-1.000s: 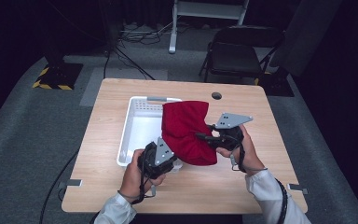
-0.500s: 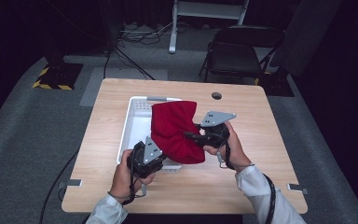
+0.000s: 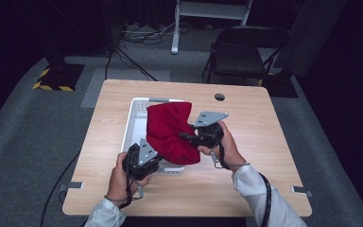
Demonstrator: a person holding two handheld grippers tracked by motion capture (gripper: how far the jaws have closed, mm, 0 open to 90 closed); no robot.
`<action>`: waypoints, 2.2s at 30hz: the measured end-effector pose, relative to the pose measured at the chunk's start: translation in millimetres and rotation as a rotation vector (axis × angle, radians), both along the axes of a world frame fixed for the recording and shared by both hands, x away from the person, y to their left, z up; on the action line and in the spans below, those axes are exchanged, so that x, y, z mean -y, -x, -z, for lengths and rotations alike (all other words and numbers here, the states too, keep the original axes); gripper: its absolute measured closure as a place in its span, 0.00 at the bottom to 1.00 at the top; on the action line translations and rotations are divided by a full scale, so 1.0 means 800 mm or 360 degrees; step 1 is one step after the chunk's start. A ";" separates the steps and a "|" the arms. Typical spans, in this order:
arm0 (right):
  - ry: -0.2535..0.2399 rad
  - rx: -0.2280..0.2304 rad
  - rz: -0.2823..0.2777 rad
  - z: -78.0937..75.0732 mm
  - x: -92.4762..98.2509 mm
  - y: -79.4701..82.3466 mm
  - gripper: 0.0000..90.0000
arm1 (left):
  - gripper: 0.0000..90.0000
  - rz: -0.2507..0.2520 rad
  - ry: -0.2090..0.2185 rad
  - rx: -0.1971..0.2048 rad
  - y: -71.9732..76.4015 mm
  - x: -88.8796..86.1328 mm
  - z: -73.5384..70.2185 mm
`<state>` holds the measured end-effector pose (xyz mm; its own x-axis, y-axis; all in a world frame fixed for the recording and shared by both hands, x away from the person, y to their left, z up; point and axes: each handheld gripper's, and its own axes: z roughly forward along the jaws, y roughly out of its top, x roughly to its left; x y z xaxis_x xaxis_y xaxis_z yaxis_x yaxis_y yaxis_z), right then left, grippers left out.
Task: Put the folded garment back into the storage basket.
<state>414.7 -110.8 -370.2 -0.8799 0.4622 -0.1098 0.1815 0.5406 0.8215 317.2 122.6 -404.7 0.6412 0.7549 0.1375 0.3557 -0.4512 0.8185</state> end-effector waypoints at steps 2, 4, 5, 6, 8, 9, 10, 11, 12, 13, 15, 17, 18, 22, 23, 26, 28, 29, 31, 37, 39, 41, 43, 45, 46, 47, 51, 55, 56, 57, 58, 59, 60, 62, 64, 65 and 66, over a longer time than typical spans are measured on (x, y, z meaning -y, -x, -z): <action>0.0005 0.0004 -0.0005 0.001 -0.004 -0.001 0.70 | 0.72 -0.0008 -0.0002 -0.0004 0.000 -0.003 0.002; 0.0008 0.0001 -0.0006 0.002 -0.007 -0.002 0.70 | 0.72 -0.0010 -0.0005 -0.0008 -0.001 -0.005 0.002; 0.0006 -0.0003 -0.0008 0.003 -0.009 -0.003 0.70 | 0.72 -0.0013 -0.0003 -0.0009 -0.001 -0.006 0.003; 0.0005 -0.0006 -0.0009 0.004 -0.010 -0.003 0.70 | 0.72 -0.0012 -0.0007 -0.0011 -0.001 -0.008 0.003; 0.0004 -0.0013 -0.0014 0.005 -0.013 -0.005 0.70 | 0.72 -0.0016 -0.0016 -0.0014 -0.001 -0.010 0.004; 0.0005 -0.0016 -0.0014 0.006 -0.014 -0.006 0.70 | 0.72 -0.0021 -0.0015 -0.0017 -0.001 -0.011 0.005; 0.0007 -0.0023 -0.0015 0.007 -0.016 -0.007 0.70 | 0.72 -0.0023 -0.0018 -0.0021 -0.002 -0.012 0.005; 0.0008 -0.0026 -0.0017 0.008 -0.017 -0.007 0.70 | 0.72 -0.0027 -0.0016 -0.0021 -0.002 -0.013 0.006; 0.0008 -0.0023 -0.0018 0.009 -0.019 -0.007 0.70 | 0.72 -0.0030 -0.0017 -0.0023 -0.002 -0.015 0.006; 0.0010 -0.0027 -0.0020 0.010 -0.021 -0.008 0.70 | 0.72 -0.0032 -0.0017 -0.0025 -0.003 -0.016 0.007; 0.0011 -0.0035 -0.0020 0.012 -0.024 -0.010 0.70 | 0.72 -0.0033 -0.0011 -0.0033 -0.004 -0.020 0.010; 0.0016 -0.0044 -0.0021 0.014 -0.028 -0.012 0.70 | 0.72 -0.0044 -0.0007 -0.0043 -0.005 -0.023 0.011; 0.0017 -0.0046 -0.0020 0.015 -0.030 -0.012 0.70 | 0.72 -0.0046 -0.0013 -0.0046 -0.006 -0.024 0.012; 0.0027 -0.0056 -0.0028 0.020 -0.037 -0.015 0.70 | 0.72 -0.0060 -0.0018 -0.0057 -0.007 -0.028 0.016; 0.0027 -0.0062 -0.0029 0.022 -0.038 -0.016 0.70 | 0.71 -0.0065 -0.0019 -0.0061 -0.008 -0.030 0.017; 0.0034 -0.0071 -0.0031 0.026 -0.043 -0.019 0.70 | 0.71 -0.0077 -0.0024 -0.0076 -0.010 -0.032 0.019; 0.0041 -0.0074 -0.0034 0.028 -0.046 -0.021 0.70 | 0.71 -0.0088 -0.0021 -0.0085 -0.011 -0.034 0.022; 0.0041 -0.0078 -0.0032 0.030 -0.047 -0.021 0.70 | 0.71 -0.0091 -0.0023 -0.0085 -0.012 -0.034 0.023; 0.0046 -0.0081 -0.0033 0.032 -0.050 -0.023 0.70 | 0.71 -0.0103 -0.0032 -0.0086 -0.013 -0.035 0.024; 0.0054 -0.0102 -0.0020 0.042 -0.058 -0.028 0.70 | 0.71 -0.0125 -0.0045 -0.0110 -0.015 -0.038 0.030; 0.0054 -0.0113 -0.0020 0.044 -0.060 -0.029 0.70 | 0.71 -0.0128 -0.0040 -0.0117 -0.016 -0.040 0.031; 0.0051 -0.0122 -0.0019 0.047 -0.061 -0.030 0.69 | 0.71 -0.0136 -0.0037 -0.0121 -0.017 -0.042 0.033; 0.0045 -0.0138 -0.0019 0.050 -0.062 -0.031 0.69 | 0.71 -0.0133 -0.0042 -0.0126 -0.018 -0.043 0.033; 0.0045 -0.0147 -0.0018 0.052 -0.063 -0.032 0.69 | 0.71 -0.0136 -0.0038 -0.0133 -0.018 -0.044 0.035; 0.0050 -0.0148 -0.0020 0.054 -0.063 -0.033 0.69 | 0.71 -0.0136 -0.0041 -0.0139 -0.019 -0.044 0.035; 0.0053 -0.0151 -0.0019 0.055 -0.063 -0.033 0.69 | 0.71 -0.0141 -0.0039 -0.0146 -0.019 -0.043 0.036; 0.0067 -0.0164 -0.0009 0.059 -0.063 -0.034 0.69 | 0.71 -0.0139 -0.0054 -0.0165 -0.022 -0.042 0.040; 0.0067 -0.0177 0.0003 0.064 -0.062 -0.036 0.69 | 0.71 -0.0141 -0.0069 -0.0175 -0.025 -0.040 0.041; 0.0067 -0.0181 0.0007 0.065 -0.062 -0.036 0.69 | 0.71 -0.0141 -0.0073 -0.0175 -0.025 -0.039 0.041; 0.0070 -0.0182 0.0010 0.066 -0.062 -0.037 0.69 | 0.71 -0.0141 -0.0074 -0.0175 -0.026 -0.038 0.041; 0.0071 -0.0180 0.0013 0.066 -0.061 -0.037 0.69 | 0.71 -0.0146 -0.0076 -0.0177 -0.027 -0.037 0.042; 0.0072 -0.0182 0.0016 0.066 -0.061 -0.038 0.69 | 0.70 -0.0144 -0.0077 -0.0181 -0.028 -0.037 0.042; 0.0075 -0.0184 0.0019 0.067 -0.061 -0.039 0.69 | 0.71 -0.0145 -0.0081 -0.0183 -0.028 -0.036 0.042; 0.0079 -0.0192 0.0022 0.068 -0.060 -0.040 0.69 | 0.70 -0.0147 -0.0083 -0.0183 -0.029 -0.035 0.043; 0.0084 -0.0203 0.0028 0.070 -0.060 -0.041 0.68 | 0.70 -0.0149 -0.0084 -0.0189 -0.029 -0.034 0.044; 0.0085 -0.0209 0.0031 0.071 -0.060 -0.041 0.68 | 0.70 -0.0150 -0.0083 -0.0189 -0.030 -0.034 0.045; 0.0087 -0.0215 0.0034 0.072 -0.060 -0.041 0.68 | 0.70 -0.0150 -0.0084 -0.0191 -0.030 -0.034 0.046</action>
<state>447.8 -62.9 -427.8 -0.8785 0.4774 -0.0165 0.3002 0.5787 0.7583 340.9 150.1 -441.2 0.5820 0.8064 0.1048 0.4926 -0.4521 0.7436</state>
